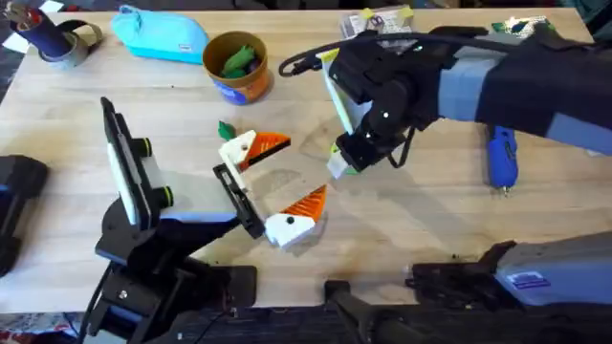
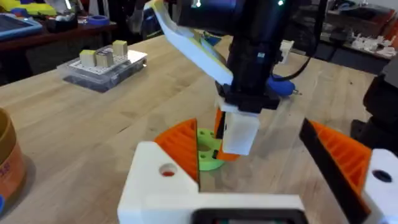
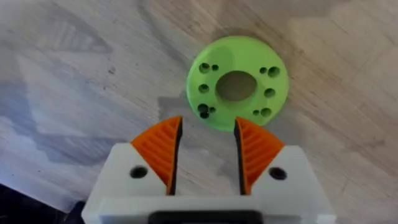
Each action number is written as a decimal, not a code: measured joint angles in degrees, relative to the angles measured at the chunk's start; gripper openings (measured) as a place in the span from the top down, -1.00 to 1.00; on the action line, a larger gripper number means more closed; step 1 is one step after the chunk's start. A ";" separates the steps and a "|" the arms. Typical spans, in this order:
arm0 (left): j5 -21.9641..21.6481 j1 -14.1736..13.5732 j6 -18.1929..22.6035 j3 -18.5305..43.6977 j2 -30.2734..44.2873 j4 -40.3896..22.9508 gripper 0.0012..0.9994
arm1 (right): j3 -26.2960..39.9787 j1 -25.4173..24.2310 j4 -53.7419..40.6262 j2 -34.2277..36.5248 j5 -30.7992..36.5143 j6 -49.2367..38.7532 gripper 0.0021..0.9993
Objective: Pick up the gripper from the table and insert it into the empty holder that is missing its gripper. Then pick up a screw, insert it into the mounting hole, and use the screwdriver to tighten it. Finally, clean up the table by picking up the vegetable and placing it into the bucket.
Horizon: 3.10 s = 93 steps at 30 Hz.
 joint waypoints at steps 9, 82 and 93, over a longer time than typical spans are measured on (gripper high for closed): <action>0.00 0.00 0.00 0.00 0.00 0.00 -0.98 | 0.00 0.00 1.81 0.54 -0.02 0.01 0.46; 8.17 0.00 0.00 0.00 -0.02 -0.47 -0.98 | 39.85 18.04 -20.57 0.80 -0.76 -3.40 0.99; 9.25 0.00 0.00 0.00 -0.02 -0.52 -0.98 | 39.87 19.19 -18.62 1.90 -3.99 -2.73 0.99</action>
